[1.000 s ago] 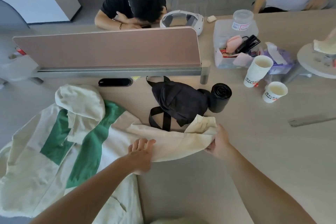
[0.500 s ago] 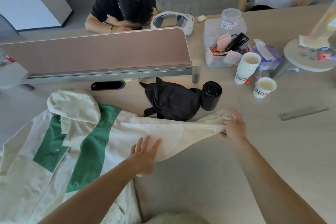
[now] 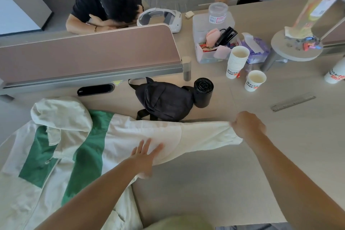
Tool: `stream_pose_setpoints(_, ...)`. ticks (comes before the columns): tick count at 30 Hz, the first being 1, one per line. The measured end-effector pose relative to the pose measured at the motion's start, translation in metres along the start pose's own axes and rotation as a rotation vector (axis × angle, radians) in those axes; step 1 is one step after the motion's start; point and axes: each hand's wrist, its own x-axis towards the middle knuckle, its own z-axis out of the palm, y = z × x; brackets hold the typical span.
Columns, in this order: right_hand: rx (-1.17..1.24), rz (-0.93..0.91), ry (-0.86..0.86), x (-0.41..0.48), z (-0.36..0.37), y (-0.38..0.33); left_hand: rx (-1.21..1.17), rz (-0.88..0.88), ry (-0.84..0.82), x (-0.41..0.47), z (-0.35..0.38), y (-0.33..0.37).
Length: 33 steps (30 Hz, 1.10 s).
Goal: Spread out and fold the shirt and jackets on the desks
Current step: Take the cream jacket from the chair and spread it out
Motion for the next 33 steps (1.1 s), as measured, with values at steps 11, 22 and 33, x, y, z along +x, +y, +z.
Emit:
stream_pose_setpoints(11,0.251,-0.178,-0.014,0.003,0.074,0.002,-0.075,-0.01,-0.056,0.007,0.018,-0.001)
stream_pose_setpoints(22,-0.26,0.099,0.067,0.013,0.053,0.01,-0.194,-0.052,0.005,0.024,0.019,-0.012)
stream_pose_setpoints(33,-0.167,-0.513,-0.214,-0.052,0.172,-0.082,-0.34,-0.203,0.049,0.009,0.054,-0.046)
